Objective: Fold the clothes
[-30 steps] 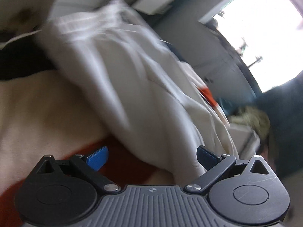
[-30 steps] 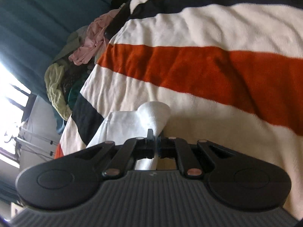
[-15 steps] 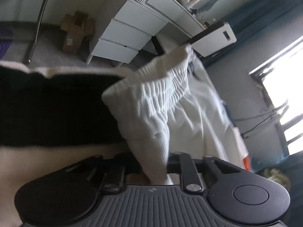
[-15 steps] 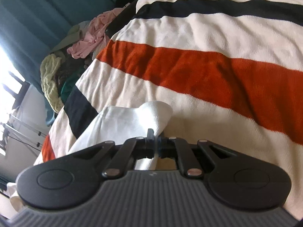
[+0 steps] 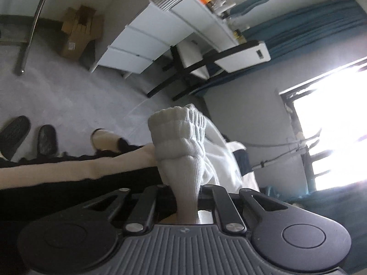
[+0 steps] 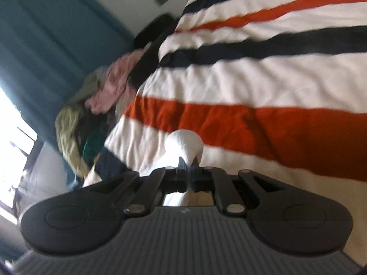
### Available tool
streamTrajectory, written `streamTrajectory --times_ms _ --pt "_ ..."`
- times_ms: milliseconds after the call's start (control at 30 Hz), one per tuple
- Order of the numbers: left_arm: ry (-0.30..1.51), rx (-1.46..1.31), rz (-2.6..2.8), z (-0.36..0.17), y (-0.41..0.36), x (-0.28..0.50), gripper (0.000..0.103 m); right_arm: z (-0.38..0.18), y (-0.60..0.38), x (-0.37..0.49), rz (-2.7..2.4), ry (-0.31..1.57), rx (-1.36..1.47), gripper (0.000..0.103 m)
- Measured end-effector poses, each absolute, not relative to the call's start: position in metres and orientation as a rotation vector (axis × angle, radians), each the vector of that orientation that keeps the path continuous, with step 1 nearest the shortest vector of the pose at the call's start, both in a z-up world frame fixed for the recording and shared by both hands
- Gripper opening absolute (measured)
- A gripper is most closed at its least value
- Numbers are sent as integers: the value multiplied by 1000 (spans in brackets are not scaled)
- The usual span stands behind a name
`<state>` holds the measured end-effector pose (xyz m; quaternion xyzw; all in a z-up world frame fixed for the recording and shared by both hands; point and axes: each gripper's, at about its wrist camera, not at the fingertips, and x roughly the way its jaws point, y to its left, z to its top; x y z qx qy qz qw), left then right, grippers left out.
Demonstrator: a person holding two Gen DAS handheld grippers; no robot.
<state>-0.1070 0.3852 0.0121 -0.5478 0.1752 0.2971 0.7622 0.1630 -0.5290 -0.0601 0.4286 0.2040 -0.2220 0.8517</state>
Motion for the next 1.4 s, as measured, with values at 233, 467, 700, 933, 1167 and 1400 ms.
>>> streamTrajectory --times_ms 233,467,700,933,1167,1400 --pt "564 -1030 695 -32 386 -134 11 -88 -550 143 -611 682 968 8" --pt "555 -950 668 -36 375 -144 55 -89 -562 137 -643 728 982 41" --pt "476 -634 697 27 331 -138 101 -31 -529 136 -599 502 708 84" --pt "337 -400 532 84 238 -100 103 13 -448 134 -230 397 450 84" --pt "300 -189 354 106 122 -37 103 40 -383 113 72 325 350 84" --pt "278 -81 167 111 38 12 103 42 -362 104 165 301 320 84"
